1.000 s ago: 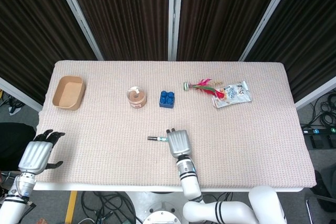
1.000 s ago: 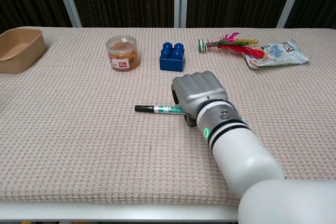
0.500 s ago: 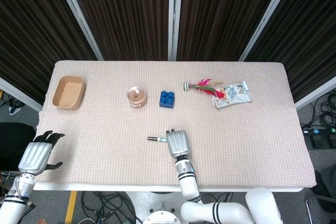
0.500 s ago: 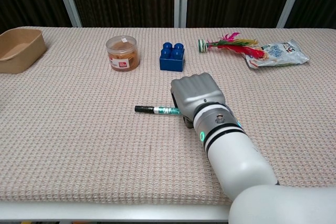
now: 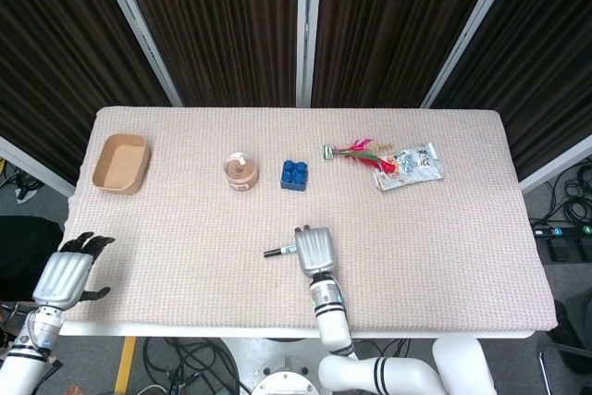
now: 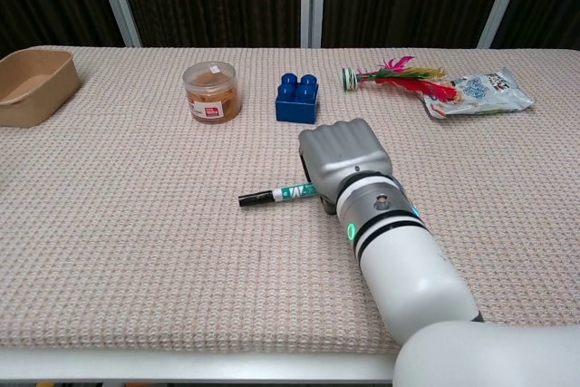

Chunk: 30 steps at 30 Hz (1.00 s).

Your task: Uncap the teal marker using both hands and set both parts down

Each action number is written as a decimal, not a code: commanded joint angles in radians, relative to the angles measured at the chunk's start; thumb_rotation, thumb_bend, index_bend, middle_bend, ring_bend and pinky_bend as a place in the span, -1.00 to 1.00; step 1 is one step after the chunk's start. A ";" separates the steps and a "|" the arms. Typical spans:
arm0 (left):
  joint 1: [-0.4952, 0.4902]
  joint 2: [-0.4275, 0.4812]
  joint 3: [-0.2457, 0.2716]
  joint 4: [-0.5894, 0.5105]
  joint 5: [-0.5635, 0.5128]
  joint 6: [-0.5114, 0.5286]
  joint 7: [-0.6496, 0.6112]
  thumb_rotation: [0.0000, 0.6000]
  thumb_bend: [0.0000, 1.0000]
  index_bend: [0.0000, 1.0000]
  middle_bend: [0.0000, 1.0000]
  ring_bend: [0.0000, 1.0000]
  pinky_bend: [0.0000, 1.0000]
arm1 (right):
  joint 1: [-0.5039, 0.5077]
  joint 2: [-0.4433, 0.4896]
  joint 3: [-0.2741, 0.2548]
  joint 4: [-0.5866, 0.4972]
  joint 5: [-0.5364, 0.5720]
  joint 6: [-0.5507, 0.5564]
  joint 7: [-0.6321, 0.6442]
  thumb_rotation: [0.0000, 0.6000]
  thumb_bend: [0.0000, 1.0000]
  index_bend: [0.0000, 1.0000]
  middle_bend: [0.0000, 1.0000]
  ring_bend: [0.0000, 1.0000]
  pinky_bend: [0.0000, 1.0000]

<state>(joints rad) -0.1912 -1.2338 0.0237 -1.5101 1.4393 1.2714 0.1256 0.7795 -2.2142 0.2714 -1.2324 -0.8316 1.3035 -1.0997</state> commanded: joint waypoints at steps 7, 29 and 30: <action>-0.016 -0.010 -0.015 -0.022 -0.008 -0.012 0.016 1.00 -1.00 -0.59 -0.56 -0.76 -0.51 | -0.033 0.086 0.023 -0.097 -0.051 0.059 0.014 1.00 -0.33 0.18 0.12 0.70 0.91; -0.177 -0.135 -0.150 -0.253 -0.108 -0.067 0.369 1.00 -1.00 -0.49 -0.42 -0.64 -0.35 | -0.023 0.274 0.099 -0.276 -0.062 0.071 0.015 1.00 -0.33 0.18 0.12 0.70 0.91; -0.189 -0.147 -0.160 -0.266 -0.119 -0.070 0.393 1.00 -1.00 -0.49 -0.42 -0.64 -0.35 | -0.018 0.270 0.098 -0.273 -0.058 0.072 0.011 1.00 -0.33 0.18 0.12 0.70 0.91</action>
<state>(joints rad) -0.3530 -1.3555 -0.1136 -1.7464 1.3447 1.2112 0.4791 0.7586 -1.9423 0.3701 -1.5076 -0.8922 1.3749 -1.0860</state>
